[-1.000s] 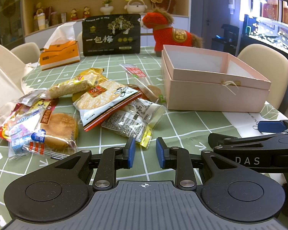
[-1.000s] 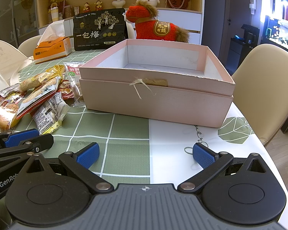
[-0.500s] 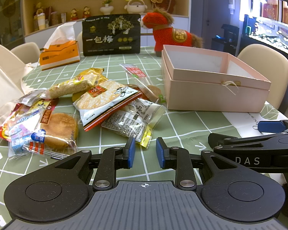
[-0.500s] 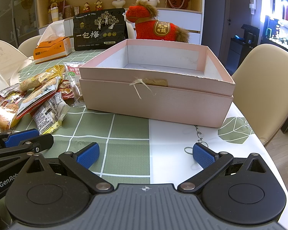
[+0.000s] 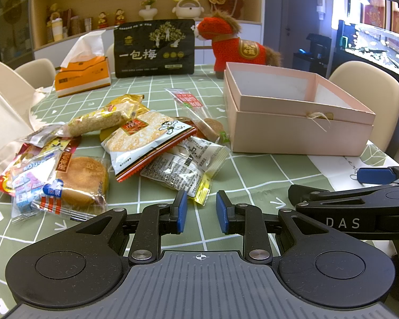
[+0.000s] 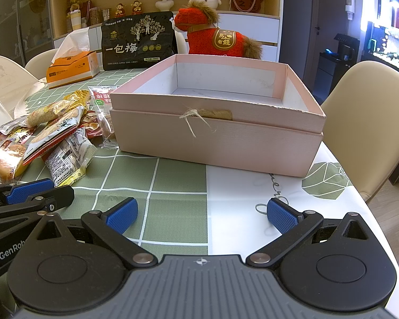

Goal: Organize snacks

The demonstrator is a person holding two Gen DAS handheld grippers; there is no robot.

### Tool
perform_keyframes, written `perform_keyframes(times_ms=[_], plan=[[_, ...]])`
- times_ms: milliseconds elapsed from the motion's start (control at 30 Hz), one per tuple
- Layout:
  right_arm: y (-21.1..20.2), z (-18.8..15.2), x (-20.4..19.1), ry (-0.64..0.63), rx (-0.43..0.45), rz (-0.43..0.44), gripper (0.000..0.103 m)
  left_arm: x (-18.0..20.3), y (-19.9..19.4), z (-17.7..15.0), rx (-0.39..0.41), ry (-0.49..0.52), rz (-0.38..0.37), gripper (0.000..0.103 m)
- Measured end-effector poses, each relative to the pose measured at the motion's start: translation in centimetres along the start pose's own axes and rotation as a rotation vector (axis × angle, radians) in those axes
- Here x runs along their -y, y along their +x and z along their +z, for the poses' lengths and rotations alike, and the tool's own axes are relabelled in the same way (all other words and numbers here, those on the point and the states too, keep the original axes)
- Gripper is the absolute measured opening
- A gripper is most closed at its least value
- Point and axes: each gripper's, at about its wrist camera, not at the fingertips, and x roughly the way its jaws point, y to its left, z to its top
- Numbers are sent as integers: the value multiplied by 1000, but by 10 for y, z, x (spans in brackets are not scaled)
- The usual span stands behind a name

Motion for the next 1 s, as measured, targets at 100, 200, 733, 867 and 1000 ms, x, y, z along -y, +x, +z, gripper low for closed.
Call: perform_keyframes(times_ms=[100, 200, 733, 867, 1000], plan=[[0, 0, 0, 0, 0, 0, 103, 0, 0, 0, 0, 0, 0, 29], [0, 0, 0, 0, 0, 0, 103, 0, 0, 0, 0, -1, -1, 29], [0, 0, -1, 0, 0, -1, 103, 0, -1, 0, 0, 4, 3, 29], [2, 0, -3, 0, 1, -1, 103, 1, -2, 1, 0, 12, 11, 29], [3, 0, -6, 1, 1, -1, 103, 2, -2, 1, 0, 17, 17, 29]])
